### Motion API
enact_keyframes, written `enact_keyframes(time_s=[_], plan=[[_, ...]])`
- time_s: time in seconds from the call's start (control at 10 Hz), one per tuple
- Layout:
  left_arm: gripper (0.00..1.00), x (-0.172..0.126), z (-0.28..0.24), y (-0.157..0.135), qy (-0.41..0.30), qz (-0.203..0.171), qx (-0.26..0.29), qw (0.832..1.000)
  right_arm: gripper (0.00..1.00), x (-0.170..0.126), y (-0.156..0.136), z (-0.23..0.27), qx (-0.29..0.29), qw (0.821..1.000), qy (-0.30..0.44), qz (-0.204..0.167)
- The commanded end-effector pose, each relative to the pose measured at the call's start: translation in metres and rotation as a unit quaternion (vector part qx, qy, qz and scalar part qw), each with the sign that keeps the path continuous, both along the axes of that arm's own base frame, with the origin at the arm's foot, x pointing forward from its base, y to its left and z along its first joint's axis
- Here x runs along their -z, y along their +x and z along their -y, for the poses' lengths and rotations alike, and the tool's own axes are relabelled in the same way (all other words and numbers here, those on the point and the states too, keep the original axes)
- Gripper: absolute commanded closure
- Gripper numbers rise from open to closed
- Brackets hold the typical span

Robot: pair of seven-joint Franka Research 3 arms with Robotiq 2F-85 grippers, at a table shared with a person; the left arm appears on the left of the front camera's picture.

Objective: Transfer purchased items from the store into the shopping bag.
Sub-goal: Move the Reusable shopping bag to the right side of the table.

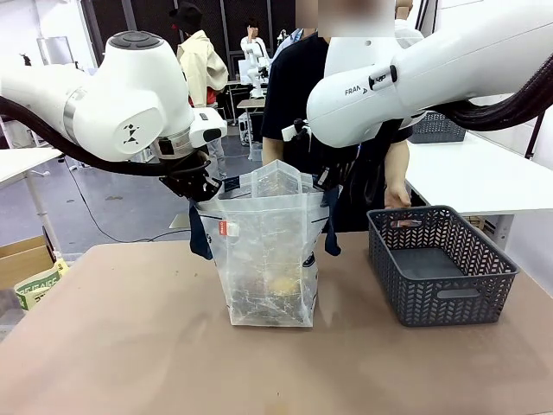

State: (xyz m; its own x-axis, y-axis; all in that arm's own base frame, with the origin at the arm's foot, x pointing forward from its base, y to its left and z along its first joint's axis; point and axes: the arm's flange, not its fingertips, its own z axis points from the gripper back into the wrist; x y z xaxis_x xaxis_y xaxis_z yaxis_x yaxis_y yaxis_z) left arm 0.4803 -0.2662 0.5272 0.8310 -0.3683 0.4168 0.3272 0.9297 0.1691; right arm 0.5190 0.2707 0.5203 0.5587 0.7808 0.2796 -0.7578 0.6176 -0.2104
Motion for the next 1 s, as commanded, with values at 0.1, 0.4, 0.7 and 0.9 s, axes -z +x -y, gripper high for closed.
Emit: enact_keyframes(time_s=[0.1, 0.4, 0.7, 0.9], plan=[[1.0, -0.001, -0.002, 0.0, 0.001, 0.002, -0.001, 1.0, 1.0, -0.001, 0.0, 0.001, 0.0, 1.0, 0.0, 0.001], [1.0, -0.001, -0.002, 0.0, 0.001, 0.002, -0.001, 1.0, 1.0, -0.001, 0.0, 0.001, 0.0, 1.0, 0.0, 0.001], [1.0, -0.004, 0.001, -0.001, -0.008, 0.0, -0.007, 1.0, 1.0, -0.002, 0.001, -0.005, 0.031, 0.999, 0.013, -0.017], [1.0, -0.012, 0.005, -0.004, -0.024, -0.003, -0.012, 1.0, 1.0, -0.011, 0.001, -0.013, 0.071, 0.996, 0.031, -0.045]])
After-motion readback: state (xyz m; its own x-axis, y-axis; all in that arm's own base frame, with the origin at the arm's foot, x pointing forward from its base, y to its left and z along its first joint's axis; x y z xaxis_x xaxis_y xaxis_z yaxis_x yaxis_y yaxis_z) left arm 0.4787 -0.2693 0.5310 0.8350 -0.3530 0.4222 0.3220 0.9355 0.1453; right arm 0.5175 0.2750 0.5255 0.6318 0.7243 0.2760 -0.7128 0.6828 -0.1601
